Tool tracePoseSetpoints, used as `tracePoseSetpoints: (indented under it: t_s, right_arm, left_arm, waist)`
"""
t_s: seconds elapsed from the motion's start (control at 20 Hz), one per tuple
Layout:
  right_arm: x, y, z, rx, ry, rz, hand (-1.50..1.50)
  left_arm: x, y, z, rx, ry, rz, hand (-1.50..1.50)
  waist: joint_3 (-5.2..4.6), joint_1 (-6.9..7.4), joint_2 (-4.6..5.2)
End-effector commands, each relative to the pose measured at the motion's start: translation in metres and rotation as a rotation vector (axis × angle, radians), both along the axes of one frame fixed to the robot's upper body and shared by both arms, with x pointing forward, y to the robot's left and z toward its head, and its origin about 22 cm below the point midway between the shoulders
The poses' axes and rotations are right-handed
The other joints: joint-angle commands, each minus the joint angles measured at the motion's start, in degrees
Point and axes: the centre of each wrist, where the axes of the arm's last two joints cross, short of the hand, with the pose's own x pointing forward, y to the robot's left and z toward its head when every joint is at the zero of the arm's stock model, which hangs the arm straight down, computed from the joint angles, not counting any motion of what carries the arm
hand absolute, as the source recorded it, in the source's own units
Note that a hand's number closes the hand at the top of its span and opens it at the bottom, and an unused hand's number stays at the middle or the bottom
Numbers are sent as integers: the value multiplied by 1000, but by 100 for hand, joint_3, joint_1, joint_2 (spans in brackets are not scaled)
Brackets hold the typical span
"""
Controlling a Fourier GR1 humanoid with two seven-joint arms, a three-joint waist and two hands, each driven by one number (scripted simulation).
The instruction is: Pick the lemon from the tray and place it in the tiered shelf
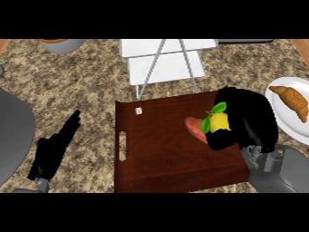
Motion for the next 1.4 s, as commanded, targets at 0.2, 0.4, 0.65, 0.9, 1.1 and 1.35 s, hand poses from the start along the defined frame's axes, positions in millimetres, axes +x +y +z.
tracePoseSetpoints:
  t_s: [0.2, 0.4, 0.65, 0.9, 1.1, 1.35]
  right_arm:
    - [-37, -14, 92, 203, -299, -85, 150]
    - [-1, -20, 130, 216, -344, -100, 150]
    - [38, -17, 160, 177, -357, -150, 150]
    - [96, -11, 149, 183, -381, -199, 150]
    - [128, -23, 153, 178, -359, -171, 150]
    - [164, -15, 143, 126, -291, -127, 150]
  left_arm:
    - [0, -3, -8, -4, 16, -9, 0]
    - [11, -3, -7, -17, 19, -27, 0]
    - [13, -29, -13, -6, -14, -25, 0]
    - [12, -16, -1, -9, -13, -38, 0]
    - [-6, -13, -12, -7, 2, -57, 0]
    - [24, -2, 6, 8, -8, -57, 0]
  waist:
    - [-8, 47, 26]
    - [-10, 155, 66]
    - [-11, 187, 73]
    - [-7, 266, 93]
    - [-6, 288, 95]
    - [-7, 317, 125]
